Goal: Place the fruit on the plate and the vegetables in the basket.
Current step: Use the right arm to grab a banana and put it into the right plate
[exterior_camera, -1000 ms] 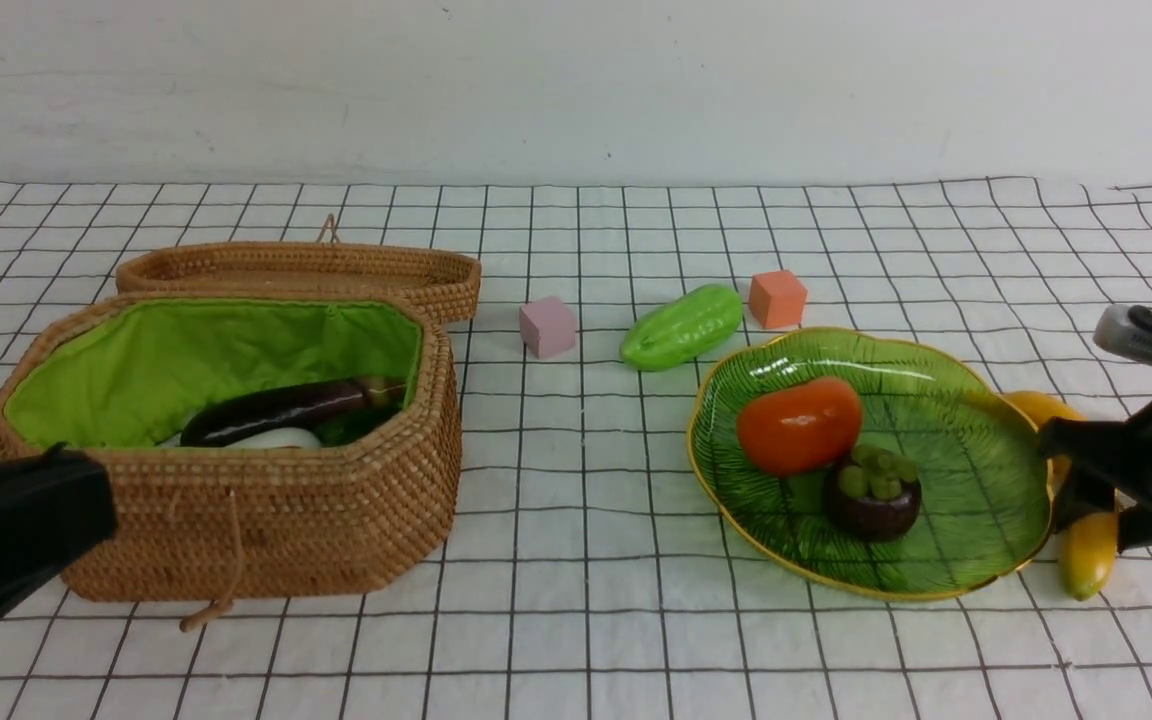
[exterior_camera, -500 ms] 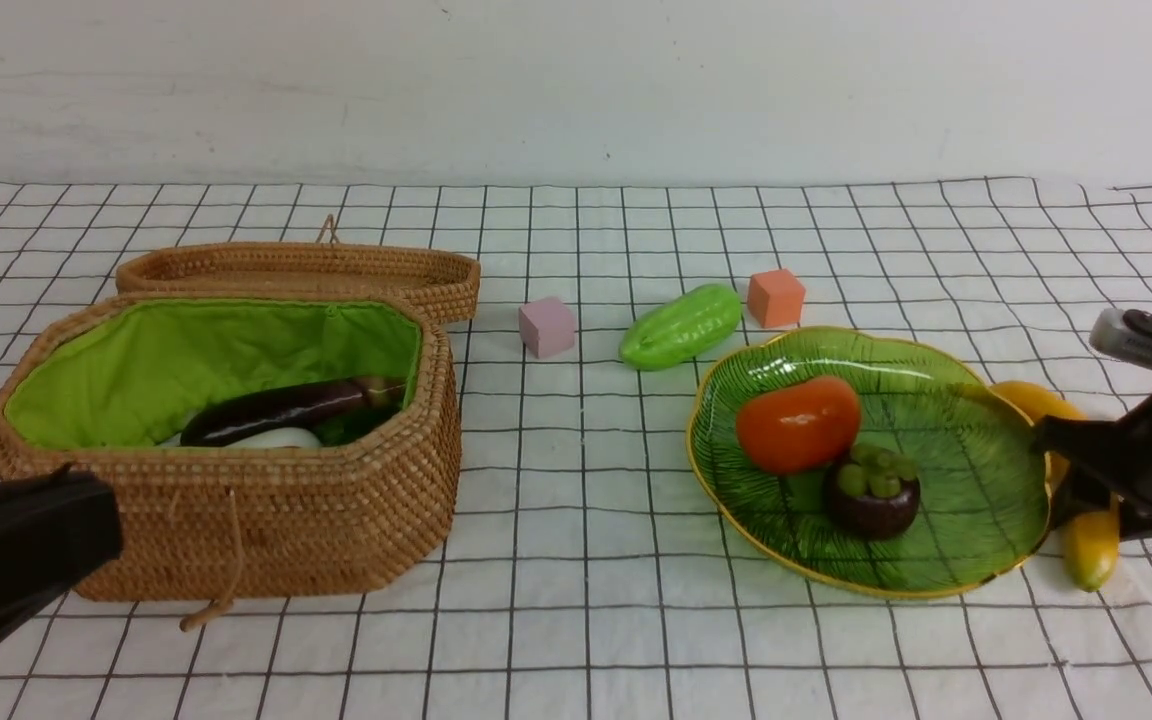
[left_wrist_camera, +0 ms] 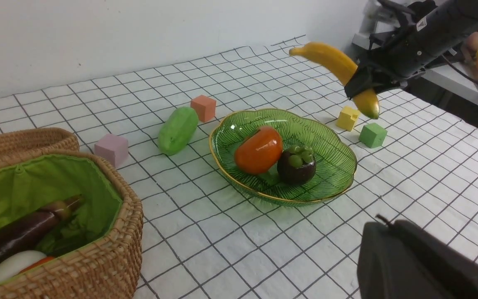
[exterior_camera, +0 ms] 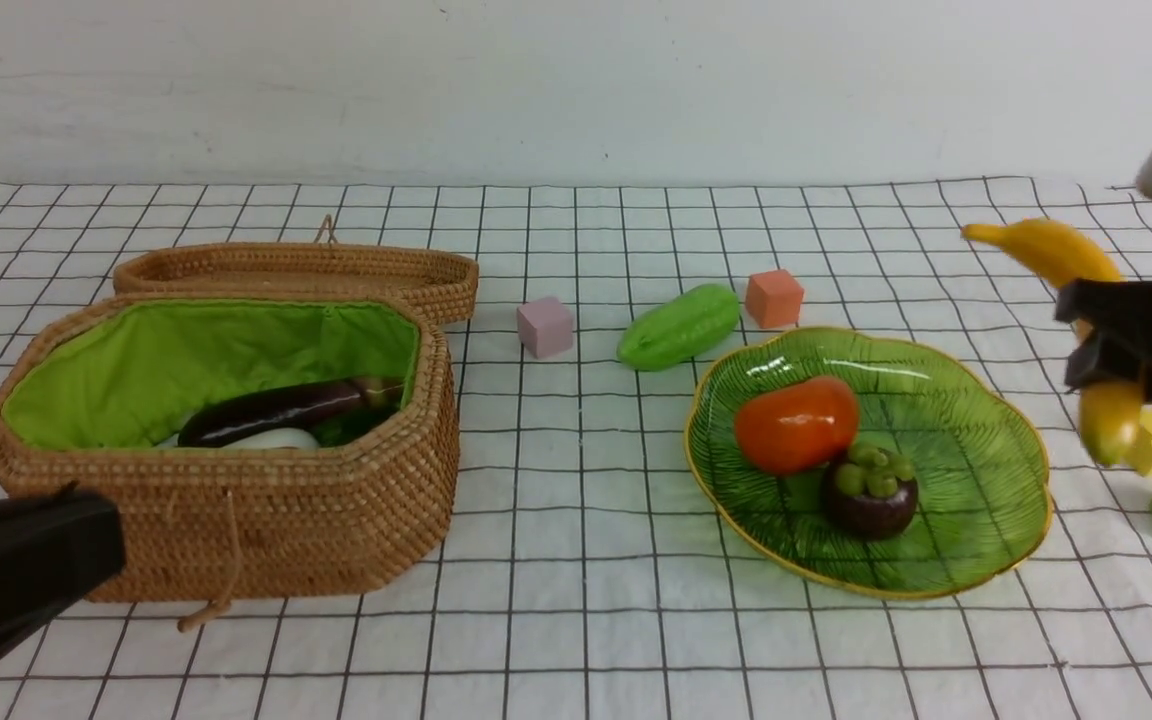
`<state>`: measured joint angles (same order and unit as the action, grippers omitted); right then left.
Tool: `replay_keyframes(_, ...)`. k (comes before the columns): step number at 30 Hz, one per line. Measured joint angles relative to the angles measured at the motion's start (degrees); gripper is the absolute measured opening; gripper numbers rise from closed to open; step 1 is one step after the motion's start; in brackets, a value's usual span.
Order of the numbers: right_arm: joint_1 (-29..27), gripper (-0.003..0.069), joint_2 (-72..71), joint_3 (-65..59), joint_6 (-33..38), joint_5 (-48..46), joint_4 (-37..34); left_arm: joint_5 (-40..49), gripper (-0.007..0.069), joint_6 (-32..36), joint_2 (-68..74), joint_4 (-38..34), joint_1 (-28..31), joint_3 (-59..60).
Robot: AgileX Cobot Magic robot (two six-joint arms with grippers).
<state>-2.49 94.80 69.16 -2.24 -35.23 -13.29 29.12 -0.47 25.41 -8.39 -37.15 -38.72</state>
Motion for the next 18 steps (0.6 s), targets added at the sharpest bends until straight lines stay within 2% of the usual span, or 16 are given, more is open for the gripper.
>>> replay_keyframes(4,6.3,0.0336,3.41,0.0,1.5,0.46,-0.46,-0.96,-0.0013,0.0,0.0,0.12,0.0,0.0)
replay_keyframes(9,7.44,0.0356,7.56,0.0,1.58,1.58,-0.4,-1.01,-0.0013,0.47,0.0,0.17,0.0,0.0)
replay_keyframes(12,7.44,0.0465,7.87,0.15,1.58,0.14,-0.26,-1.08,-0.0013,0.47,0.0,0.17,0.0,0.0)
replay_keyframes(14,7.44,0.0568,7.11,1.23,1.58,-2.04,-0.24,-1.14,-0.0013,0.47,0.0,0.17,0.0,0.0)
replay_keyframes(15,7.44,0.0578,7.11,1.41,1.58,-2.28,-0.24,-1.14,-0.0013,0.47,0.0,0.17,0.0,0.0)
replay_keyframes(16,7.44,0.0644,5.96,3.33,1.58,-5.18,-0.3,-1.14,-0.0013,0.47,0.0,0.17,0.0,0.0)
replay_keyframes(18,7.44,0.0669,4.99,6.35,1.58,-8.45,-0.83,-1.14,-0.0013,0.47,0.0,0.37,0.0,0.0)
